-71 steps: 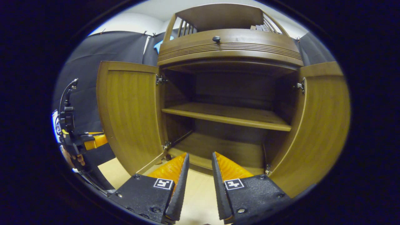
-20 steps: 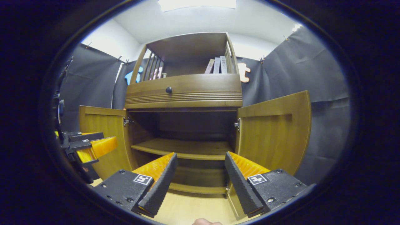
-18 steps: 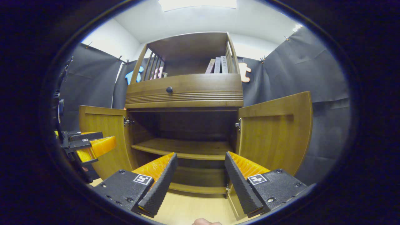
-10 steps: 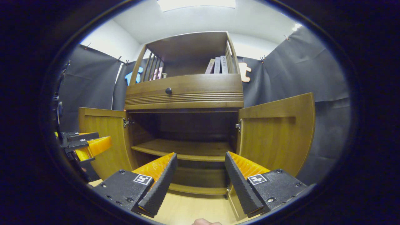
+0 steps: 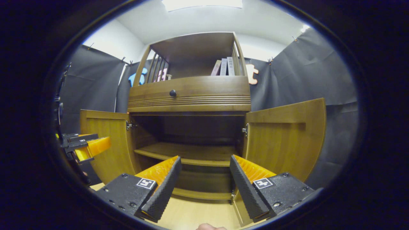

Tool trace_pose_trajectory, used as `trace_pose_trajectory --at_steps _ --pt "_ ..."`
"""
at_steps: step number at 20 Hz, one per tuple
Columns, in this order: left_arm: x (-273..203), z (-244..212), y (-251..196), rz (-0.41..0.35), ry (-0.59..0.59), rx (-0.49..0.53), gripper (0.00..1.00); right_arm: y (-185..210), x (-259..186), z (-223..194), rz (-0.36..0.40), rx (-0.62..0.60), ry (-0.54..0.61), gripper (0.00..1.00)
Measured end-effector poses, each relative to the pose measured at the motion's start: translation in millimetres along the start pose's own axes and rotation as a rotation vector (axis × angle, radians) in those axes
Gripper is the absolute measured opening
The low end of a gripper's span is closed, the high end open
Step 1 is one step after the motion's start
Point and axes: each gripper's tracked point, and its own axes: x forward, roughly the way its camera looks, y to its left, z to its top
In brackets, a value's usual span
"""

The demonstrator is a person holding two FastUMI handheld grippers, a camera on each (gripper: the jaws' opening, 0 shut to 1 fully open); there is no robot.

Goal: Open the right door of the double-door shoe cabinet with the right hand, and open the left door with the left hand.

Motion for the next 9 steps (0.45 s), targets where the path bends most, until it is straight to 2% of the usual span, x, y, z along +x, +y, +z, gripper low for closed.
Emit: trace_pose_trajectory --at_steps 8,9 --pt "-3.8 1.9 2.8 0.000 0.002 -0.001 0.94 -0.7 1.5 7.2 -0.003 -0.011 -0.008 0.96" --pt "-3.2 2.9 2.9 0.002 -0.001 0.000 1.00 -0.8 1.6 8.0 -0.005 -0.012 -0.010 0.96"
